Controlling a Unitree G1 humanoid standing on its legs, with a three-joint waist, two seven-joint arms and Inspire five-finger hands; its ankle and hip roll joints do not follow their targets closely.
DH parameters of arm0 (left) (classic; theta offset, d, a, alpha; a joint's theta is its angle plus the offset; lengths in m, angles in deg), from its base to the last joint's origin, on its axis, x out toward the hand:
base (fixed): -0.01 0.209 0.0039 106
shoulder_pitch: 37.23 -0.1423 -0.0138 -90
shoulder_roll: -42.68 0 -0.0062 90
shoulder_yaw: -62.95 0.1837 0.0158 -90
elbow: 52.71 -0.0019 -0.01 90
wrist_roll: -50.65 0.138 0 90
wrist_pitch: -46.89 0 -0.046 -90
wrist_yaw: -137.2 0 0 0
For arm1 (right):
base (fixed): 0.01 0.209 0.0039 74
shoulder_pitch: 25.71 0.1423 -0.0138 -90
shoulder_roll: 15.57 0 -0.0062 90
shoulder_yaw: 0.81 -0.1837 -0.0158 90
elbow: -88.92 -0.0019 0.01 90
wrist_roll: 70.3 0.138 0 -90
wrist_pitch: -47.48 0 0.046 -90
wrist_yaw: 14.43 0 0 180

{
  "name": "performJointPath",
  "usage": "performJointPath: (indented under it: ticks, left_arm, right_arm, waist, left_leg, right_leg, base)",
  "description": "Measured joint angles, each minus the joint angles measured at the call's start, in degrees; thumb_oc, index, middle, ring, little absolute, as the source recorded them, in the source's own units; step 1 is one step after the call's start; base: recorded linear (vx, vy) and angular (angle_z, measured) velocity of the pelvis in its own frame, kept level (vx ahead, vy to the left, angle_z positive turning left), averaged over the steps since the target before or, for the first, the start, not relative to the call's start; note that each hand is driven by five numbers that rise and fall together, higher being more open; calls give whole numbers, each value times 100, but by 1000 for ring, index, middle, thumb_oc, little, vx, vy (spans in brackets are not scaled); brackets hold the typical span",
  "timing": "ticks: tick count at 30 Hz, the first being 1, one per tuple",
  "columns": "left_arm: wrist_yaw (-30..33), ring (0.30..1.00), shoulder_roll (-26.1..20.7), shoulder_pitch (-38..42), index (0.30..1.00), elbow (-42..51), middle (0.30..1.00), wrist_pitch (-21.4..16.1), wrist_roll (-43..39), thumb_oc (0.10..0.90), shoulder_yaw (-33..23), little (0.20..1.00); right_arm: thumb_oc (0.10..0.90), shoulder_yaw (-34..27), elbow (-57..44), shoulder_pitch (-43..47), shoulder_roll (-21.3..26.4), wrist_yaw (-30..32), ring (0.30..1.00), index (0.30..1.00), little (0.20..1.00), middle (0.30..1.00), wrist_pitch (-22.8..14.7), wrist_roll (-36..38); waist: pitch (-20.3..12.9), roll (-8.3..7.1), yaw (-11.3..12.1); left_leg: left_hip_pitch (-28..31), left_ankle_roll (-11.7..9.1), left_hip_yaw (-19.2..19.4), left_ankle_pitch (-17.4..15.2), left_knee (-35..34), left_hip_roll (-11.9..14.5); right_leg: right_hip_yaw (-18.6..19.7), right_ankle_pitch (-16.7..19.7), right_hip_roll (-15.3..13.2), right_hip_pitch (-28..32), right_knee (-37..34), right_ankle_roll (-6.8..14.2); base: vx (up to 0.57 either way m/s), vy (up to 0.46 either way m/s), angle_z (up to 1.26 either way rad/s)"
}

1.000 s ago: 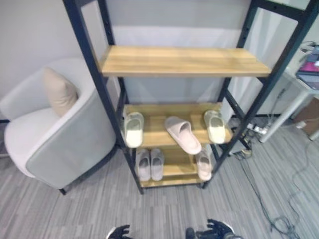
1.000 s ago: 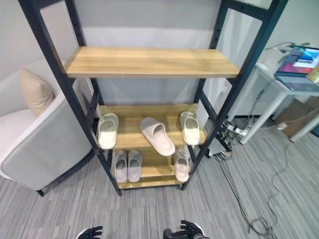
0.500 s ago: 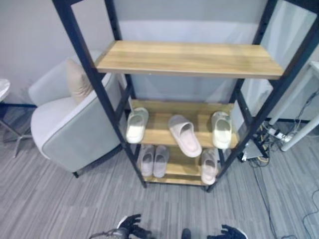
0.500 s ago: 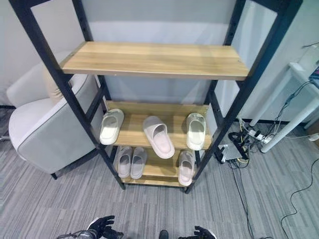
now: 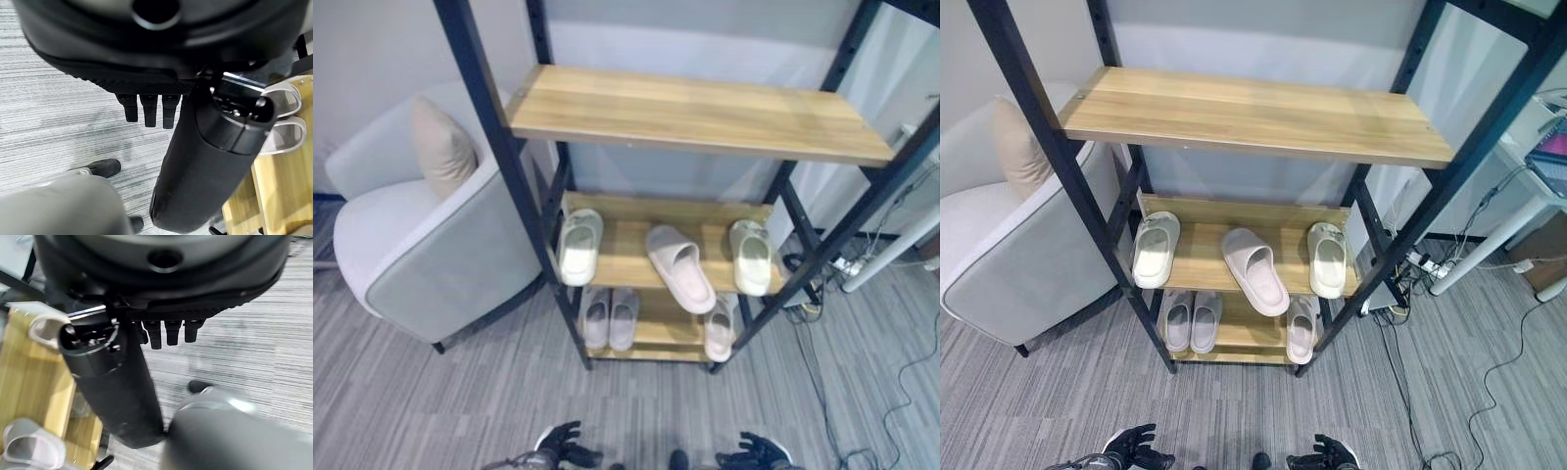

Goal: Arrange the slippers neatly on the shoe rack.

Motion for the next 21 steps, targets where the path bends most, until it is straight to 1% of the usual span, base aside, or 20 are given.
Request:
performJointPath:
  ticks: [1, 2, 3, 4, 5, 6, 7, 9, 11, 12, 13, 15, 16, 17, 18, 20, 21]
  left_arm:
    - [1, 900, -2, -8, 900, -4, 900, 1, -2, 800, 10, 900]
    - [4, 900, -6, -6, 900, 1, 900, 1, -1, 800, 57, 900]
    - [3, 900, -35, -9, 900, 24, 900, -12, -2, 800, 79, 900]
    - [4, 900, -66, -21, 900, 64, 900, -11, -5, 800, 123, 900]
    - [39, 900, -122, -57, 900, 170, 900, -9, -9, 800, 170, 900]
    - [85, 900, -141, -112, 900, 357, 900, -23, -10, 800, 172, 900]
    - [112, 900, -140, -116, 900, 425, 900, -32, -11, 800, 174, 900]
    - [126, 900, -141, -271, 900, 1201, 900, -97, -27, 800, 197, 900]
    - [116, 900, -151, -402, 900, 1953, 900, -155, -37, 800, 311, 900]
    - [112, 900, -169, -447, 900, 2364, 900, -196, -40, 800, 416, 900]
    - [107, 900, -167, -458, 900, 2530, 900, -200, -42, 800, 443, 900]
    - [97, 900, -222, -663, 900, 3557, 900, -153, -128, 800, 447, 900]
    - [70, 900, -315, -833, 900, 4212, 900, -134, -231, 800, 450, 900]
    - [6, 900, -378, -919, 900, 4568, 900, -234, -247, 800, 453, 900]
    - [-89, 900, -488, -970, 900, 5062, 900, -239, -248, 800, 444, 900]
    - [-132, 900, -704, -1087, 900, 5623, 900, -260, -251, 800, 399, 900]
    - [-143, 900, -766, -1084, 900, 5757, 900, -267, -252, 800, 385, 900]
  right_arm:
    - [800, 4, 0, -1, -21, -2, 900, 900, 900, 900, -4, -2]
    - [800, 5, 12, -5, -57, -3, 900, 900, 900, 900, 7, -3]
    - [800, 10, 16, -53, -94, -4, 900, 900, 900, 900, 11, -4]
    - [800, 9, 37, -93, -140, -1, 900, 900, 900, 900, 30, -7]
    - [800, 11, 62, -106, -170, 4, 900, 900, 900, 900, 53, -38]
    - [800, 23, 66, -84, -156, 5, 900, 900, 900, 900, 58, -64]
    - [800, 23, 59, -70, -146, 7, 900, 900, 900, 900, 57, -110]
    - [800, 62, -22, -93, -126, 20, 900, 900, 900, 900, 62, -177]
    - [800, 62, -148, -190, -94, 22, 900, 900, 900, 900, 59, -202]
    - [800, 60, -167, -258, -68, 27, 900, 900, 900, 900, 47, -205]
    - [800, 59, -171, -227, -56, 34, 900, 900, 900, 900, 49, -205]
    - [800, 40, -259, -318, -7, 69, 900, 900, 900, 900, 43, -206]
    - [800, -5, -349, -373, 23, 75, 900, 900, 900, 900, 38, -205]
    - [800, -36, -390, -429, 42, 86, 900, 900, 900, 900, 31, -206]
    - [800, -63, -389, -486, 83, 95, 900, 900, 900, 900, 29, -212]
    - [800, -65, -390, -510, 131, 98, 900, 900, 900, 900, 28, -222]
    - [800, -64, -382, -517, 166, 121, 900, 900, 900, 900, 23, -225]
  waist:
    - [-10, -15, -7]
    - [-10, -11, -24]
    - [-11, -53, -14]
    - [-16, -128, -22]
    - [-15, -162, 11]
    - [-20, -139, 0]
    - [-21, -116, -7]
    - [-36, -83, -2]
    - [-48, -103, 25]
    - [-49, -102, 22]
    - [-49, -97, 29]
    - [-51, -79, 24]
    - [-42, -64, 24]
    - [-49, -45, 50]
    - [-79, 18, 170]
    - [-105, 103, 186]
    - [-106, 165, 209]
  left_leg:
    - [6, -2, -29, 2, -2, 13]
    - [37, -21, -92, -9, -14, 14]
    - [100, -108, -139, -55, -18, -37]
    - [161, -180, -159, -97, -24, -91]
    - [231, -261, -166, -148, -15, -107]
    - [210, -342, -171, -205, 21, -73]
    - [206, -365, -170, -218, 28, -27]
    - [242, -519, -208, -215, 9, 164]
    - [271, -595, -286, -176, -39, 236]
    - [254, -635, -330, -163, -49, 265]
    - [253, -657, -339, -148, -63, 284]
    - [212, -699, -432, -76, -103, 317]
    - [172, -723, -497, -42, -117, 346]
    - [172, -737, -520, -11, -159, 348]
    - [193, -759, -538, 28, -213, 380]
    - [186, -780, -574, 45, -219, 400]
    - [184, -784, -618, 48, -222, 403]
  right_leg:
    - [22, 70, -84, 44, -202, 31]
    - [58, 218, -187, 147, -629, 52]
    - [74, 687, -269, 287, -955, 65]
    - [62, 927, -338, 318, -887, 148]
    - [76, 748, -360, 415, -887, 251]
    - [68, 706, -314, 495, -1003, 250]
    - [61, 704, -279, 520, -1050, 249]
    - [-4, 773, -75, 699, -1289, 157]
    - [-61, 773, 21, 752, -1324, 117]
    - [-98, 770, 49, 749, -1324, 73]
    - [-107, 775, 63, 749, -1324, 67]
    - [-183, 766, 95, 734, -1328, 31]
    - [-251, 766, 100, 721, -1328, 30]
    - [-285, 761, 110, 716, -1328, 22]
    - [-300, 743, 145, 717, -1350, 26]
    - [-342, 733, 163, 725, -1370, 22]
    - [-361, 735, 167, 732, -1369, 20]
  base:
    - [92, -112, 18]
    - [45, -120, 25]
    - [6, -116, 31]
    - [5, -116, 20]
    - [-1, -132, 6]
    - [11, -94, -4]
    - [16, -180, 1]
    - [-18, -149, 6]
    - [-61, -120, 11]
    - [-42, -80, 12]
    - [-124, -103, 12]
    - [-112, -74, 19]
    - [-29, -60, 27]
    - [-49, -106, 21]
    - [-35, -95, 14]
    - [-15, -64, 9]
    - [-4, -43, 8]
